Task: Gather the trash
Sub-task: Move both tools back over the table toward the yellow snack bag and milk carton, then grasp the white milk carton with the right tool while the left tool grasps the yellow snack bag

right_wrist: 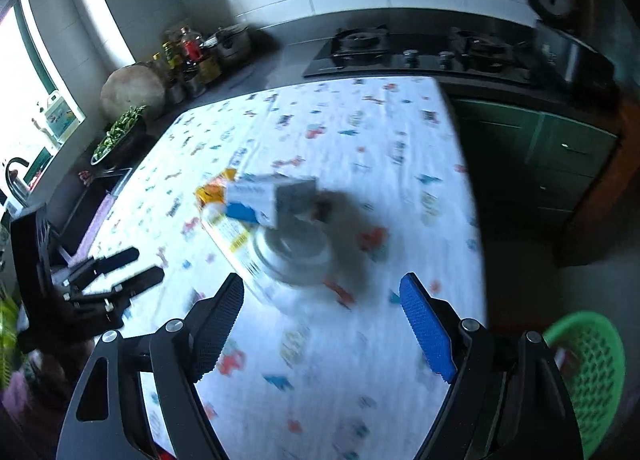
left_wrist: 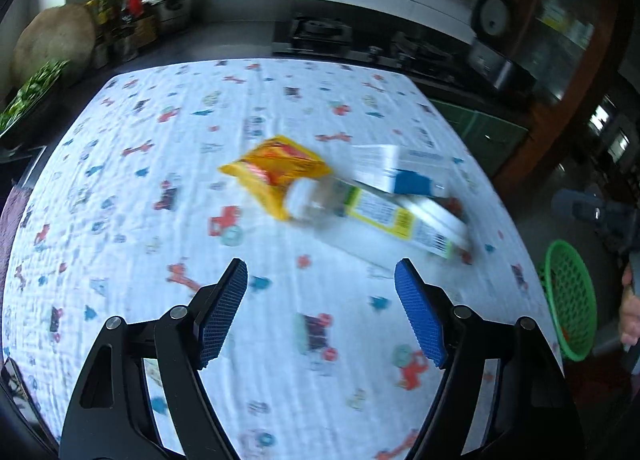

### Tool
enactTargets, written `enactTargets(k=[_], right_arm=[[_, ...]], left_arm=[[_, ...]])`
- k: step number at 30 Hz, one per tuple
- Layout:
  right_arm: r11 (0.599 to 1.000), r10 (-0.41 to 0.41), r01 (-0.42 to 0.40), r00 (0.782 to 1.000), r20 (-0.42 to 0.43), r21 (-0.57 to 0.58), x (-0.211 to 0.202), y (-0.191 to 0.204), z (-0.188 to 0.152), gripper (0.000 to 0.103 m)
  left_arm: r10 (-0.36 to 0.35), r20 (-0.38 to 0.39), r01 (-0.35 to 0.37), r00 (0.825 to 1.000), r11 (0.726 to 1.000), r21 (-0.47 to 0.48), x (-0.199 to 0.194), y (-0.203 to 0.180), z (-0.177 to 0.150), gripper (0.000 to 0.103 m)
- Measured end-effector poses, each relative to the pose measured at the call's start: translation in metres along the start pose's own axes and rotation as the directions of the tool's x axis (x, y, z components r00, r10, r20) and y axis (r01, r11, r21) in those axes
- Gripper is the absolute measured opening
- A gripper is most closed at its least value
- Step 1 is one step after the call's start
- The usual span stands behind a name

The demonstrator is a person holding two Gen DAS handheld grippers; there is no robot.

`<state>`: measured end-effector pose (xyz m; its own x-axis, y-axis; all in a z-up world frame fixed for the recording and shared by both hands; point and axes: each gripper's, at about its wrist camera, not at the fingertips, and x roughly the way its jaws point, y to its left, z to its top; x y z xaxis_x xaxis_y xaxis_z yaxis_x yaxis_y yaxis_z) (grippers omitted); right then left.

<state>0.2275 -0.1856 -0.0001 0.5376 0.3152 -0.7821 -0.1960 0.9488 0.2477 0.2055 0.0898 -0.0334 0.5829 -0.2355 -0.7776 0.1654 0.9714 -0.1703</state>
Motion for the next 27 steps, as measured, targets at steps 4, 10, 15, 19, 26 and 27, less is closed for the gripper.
enactTargets(k=[4,10,15,19,26,27], right_arm=[[0.999,0.036,-0.036,0.998,-0.049,0.002,0.029,0.020,0.036,0.078],[0.997,0.062,-0.057,0.988,-0.138,0.043,0.072,0.036,0.081,0.078],[0.997,0.041,-0.024,0.975,-0.220,0.080,0.115,0.041,0.110,0.078],[0.996,0.014,0.010,0.960,-0.281,0.083,0.141,0.042,0.118,0.078],[0.992,-0.028,0.071,0.931,-0.363,0.106,0.176,0.038,0.117,0.078],[0.991,-0.034,0.078,0.927,-0.372,0.105,0.180,0.037,0.116,0.078]], left_arm=[[0.014,0.002,-0.014,1.000,0.999,-0.033,0.005,0.025,0.010,0.074],[0.016,-0.004,-0.016,1.000,0.998,-0.059,0.018,0.053,0.025,0.073],[0.004,-0.015,-0.005,1.000,0.997,-0.072,0.032,0.067,0.036,0.071],[-0.010,-0.029,0.008,1.000,0.997,-0.079,0.045,0.075,0.044,0.071],[-0.039,-0.044,0.034,0.998,0.995,-0.093,0.061,0.081,0.056,0.071],[-0.041,-0.045,0.036,0.998,0.995,-0.094,0.063,0.081,0.057,0.071]])
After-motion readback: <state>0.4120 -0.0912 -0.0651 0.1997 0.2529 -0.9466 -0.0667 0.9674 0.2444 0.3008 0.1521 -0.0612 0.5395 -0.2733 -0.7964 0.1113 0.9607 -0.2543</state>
